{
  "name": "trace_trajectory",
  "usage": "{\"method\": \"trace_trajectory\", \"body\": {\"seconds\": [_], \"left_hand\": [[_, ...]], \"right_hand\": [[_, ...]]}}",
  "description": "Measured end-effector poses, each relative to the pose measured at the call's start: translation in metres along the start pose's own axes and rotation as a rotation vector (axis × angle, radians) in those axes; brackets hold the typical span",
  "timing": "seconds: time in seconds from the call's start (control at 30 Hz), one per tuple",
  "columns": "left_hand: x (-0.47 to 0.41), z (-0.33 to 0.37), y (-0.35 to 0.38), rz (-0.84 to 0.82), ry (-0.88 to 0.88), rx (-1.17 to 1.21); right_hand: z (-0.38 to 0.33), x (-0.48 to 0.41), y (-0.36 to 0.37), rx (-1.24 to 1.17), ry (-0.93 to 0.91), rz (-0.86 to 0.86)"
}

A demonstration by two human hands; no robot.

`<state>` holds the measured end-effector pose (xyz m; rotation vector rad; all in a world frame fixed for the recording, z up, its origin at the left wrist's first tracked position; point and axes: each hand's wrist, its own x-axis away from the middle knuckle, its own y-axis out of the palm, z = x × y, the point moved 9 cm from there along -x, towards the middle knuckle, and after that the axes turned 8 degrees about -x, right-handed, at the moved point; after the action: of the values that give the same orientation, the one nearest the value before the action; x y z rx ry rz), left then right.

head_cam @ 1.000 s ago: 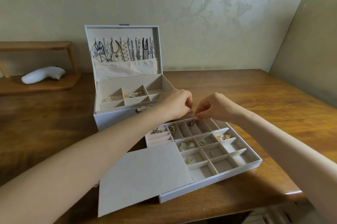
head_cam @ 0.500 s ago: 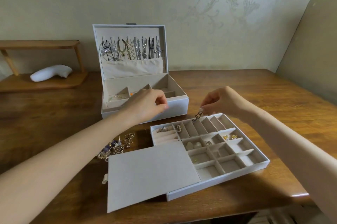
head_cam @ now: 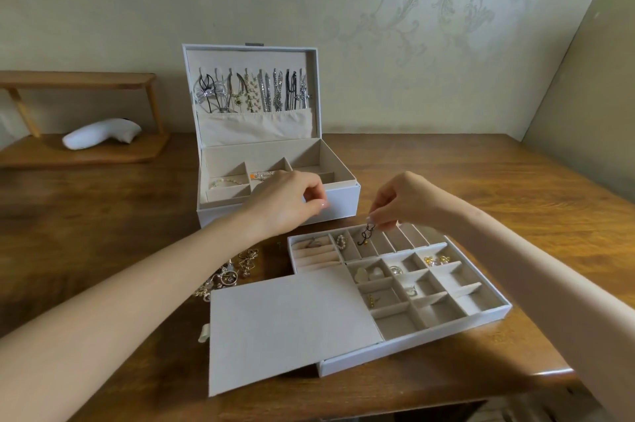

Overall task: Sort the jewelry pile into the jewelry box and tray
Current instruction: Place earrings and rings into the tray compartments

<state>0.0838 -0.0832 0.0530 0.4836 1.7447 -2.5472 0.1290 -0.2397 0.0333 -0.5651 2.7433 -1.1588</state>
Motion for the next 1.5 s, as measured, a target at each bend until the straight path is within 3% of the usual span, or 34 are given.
{"method": "trace_trajectory", "body": {"seconds": [0.43, 0.7, 0.9, 1.3, 1.5], "left_hand": [[0.004, -0.008, -0.004, 0.017, -0.005, 0.031], [0.008, -0.008, -0.006, 0.016, 0.024, 0.045], [0.014, -0.017, -0.017, 0.026, 0.001, 0.055], [0.031, -0.038, -0.027, 0.033, -0.022, 0.055], [0.03, -0.033, -0.025, 0.038, -0.013, 0.06]], "right_hand": [[-0.003, 0.008, 0.008, 0.038, -0.106, 0.065], [-0.008, 0.014, 0.011, 0.132, -0.208, 0.189], [-0.006, 0.007, -0.004, 0.09, -0.17, 0.176], [-0.006, 0.006, 0.008, 0.225, -0.163, 0.169], [0.004, 0.002, 0.005, 0.253, -0.063, 0.135]]}}
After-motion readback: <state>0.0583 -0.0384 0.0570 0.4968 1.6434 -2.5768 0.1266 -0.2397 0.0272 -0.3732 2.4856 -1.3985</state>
